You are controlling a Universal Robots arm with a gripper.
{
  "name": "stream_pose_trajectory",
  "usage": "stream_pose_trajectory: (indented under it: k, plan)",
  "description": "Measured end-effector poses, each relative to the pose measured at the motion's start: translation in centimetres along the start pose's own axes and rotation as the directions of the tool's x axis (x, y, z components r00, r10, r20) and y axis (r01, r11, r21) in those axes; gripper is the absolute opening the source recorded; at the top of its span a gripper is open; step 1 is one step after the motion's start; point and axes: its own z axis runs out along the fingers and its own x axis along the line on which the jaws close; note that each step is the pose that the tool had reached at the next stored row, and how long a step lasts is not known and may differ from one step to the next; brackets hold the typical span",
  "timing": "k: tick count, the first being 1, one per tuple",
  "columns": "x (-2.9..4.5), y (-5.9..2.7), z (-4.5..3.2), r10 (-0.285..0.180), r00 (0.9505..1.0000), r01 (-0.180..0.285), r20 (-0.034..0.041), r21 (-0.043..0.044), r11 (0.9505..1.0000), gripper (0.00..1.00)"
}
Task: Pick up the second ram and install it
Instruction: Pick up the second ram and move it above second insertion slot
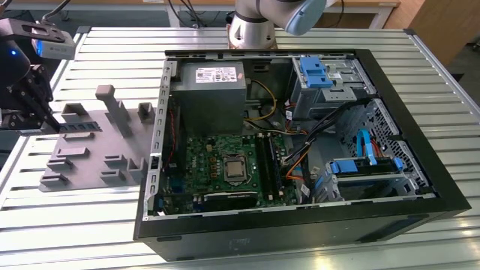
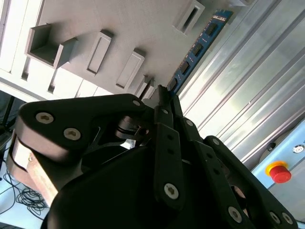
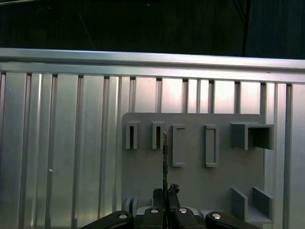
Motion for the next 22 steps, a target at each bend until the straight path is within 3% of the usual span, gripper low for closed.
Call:
stream_pose_trajectory:
  k: [22]
  plan:
    - [-0.11, 0.01, -1.05, 0.0, 1.0, 0.0, 0.0, -0.0001, 1.0, 0.14]
